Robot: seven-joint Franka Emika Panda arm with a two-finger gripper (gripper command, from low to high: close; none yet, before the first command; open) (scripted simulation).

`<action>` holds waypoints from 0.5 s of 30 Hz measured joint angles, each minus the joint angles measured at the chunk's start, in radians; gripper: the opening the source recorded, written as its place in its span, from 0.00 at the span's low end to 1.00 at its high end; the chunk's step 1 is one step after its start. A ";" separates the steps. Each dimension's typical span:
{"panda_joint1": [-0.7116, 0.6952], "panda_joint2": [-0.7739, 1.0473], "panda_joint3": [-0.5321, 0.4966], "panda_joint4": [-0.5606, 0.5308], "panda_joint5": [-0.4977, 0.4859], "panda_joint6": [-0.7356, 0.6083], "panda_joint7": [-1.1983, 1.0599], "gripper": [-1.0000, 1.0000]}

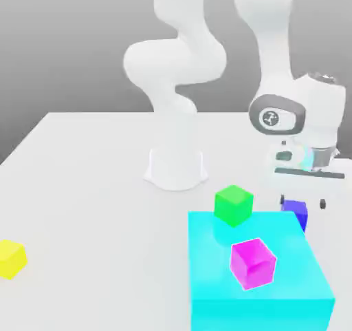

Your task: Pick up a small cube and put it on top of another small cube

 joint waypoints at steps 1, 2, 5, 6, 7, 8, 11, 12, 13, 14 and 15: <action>0.022 0.014 -0.030 0.004 -0.033 0.009 0.025 0.50; 0.044 0.028 -0.060 0.008 -0.065 0.018 0.048 0.50; 0.114 0.068 -0.153 0.017 -0.154 0.049 0.113 0.50; 0.139 0.082 -0.185 0.020 -0.182 0.060 0.134 0.50; 0.164 0.096 -0.217 0.022 -0.208 0.071 0.153 0.00; 0.164 0.096 -0.217 0.022 -0.208 0.071 0.153 0.00; 0.164 0.096 -0.217 0.022 -0.208 0.074 0.153 0.00; 0.164 0.096 -0.217 0.022 -0.208 0.074 0.153 0.00; 0.176 0.102 -0.233 0.023 -0.221 0.080 0.162 0.00; 0.170 0.099 -0.225 0.023 -0.215 0.076 0.157 0.00; 0.155 0.090 -0.206 0.021 -0.198 0.069 0.145 0.00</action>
